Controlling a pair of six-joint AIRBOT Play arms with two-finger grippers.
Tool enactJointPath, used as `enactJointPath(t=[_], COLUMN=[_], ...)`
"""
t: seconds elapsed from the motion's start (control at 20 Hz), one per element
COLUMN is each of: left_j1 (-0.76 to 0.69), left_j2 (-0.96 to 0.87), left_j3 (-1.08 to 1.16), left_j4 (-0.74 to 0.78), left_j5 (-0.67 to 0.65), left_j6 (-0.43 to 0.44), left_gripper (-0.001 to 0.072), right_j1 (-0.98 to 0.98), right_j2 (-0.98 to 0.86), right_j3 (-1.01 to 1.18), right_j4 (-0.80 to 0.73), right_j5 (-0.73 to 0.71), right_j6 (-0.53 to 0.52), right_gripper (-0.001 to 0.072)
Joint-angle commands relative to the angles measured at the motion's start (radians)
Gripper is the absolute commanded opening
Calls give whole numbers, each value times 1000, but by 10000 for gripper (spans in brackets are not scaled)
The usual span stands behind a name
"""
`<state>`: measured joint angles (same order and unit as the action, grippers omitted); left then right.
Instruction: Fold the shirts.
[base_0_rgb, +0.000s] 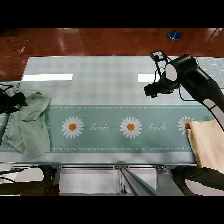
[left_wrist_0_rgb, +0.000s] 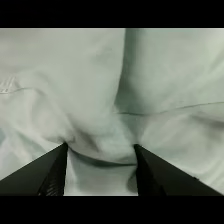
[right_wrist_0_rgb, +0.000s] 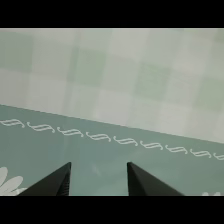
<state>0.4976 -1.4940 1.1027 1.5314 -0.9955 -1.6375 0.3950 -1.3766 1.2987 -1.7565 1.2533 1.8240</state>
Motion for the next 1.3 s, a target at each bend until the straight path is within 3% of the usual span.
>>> enactJointPath(t=[0.0,0.1,0.15,0.2,0.25,0.4,0.65,1.15,1.25], left_j1=[-26,-48,-58,-64,-71,-89,-106,-313,-389], left_j2=[-52,-77,-82,-80,-74,-36,100,306,330], left_j3=[0,0,0,3,17,122,363,795,796], left_j4=[-47,-48,-48,-48,-48,-83,-373,-604,-707], left_j5=[-53,-93,-116,-129,-142,-188,-172,-171,-153], left_j6=[74,74,74,82,82,82,82,109,160], left_gripper=[505,504,414,128,26,26,26,26,26], right_j1=[2,2,2,2,2,2,2,2,2], right_j2=[1,1,1,1,1,3,66,436,504], right_j3=[0,0,0,0,0,0,0,0,0], right_j4=[3,3,3,3,3,3,5,-1,-16], right_j5=[-9,10,18,24,28,34,33,26,13], right_j6=[12,12,12,12,12,12,12,29,40], right_gripper=[408,408,408,408,408,408,408,408,407])
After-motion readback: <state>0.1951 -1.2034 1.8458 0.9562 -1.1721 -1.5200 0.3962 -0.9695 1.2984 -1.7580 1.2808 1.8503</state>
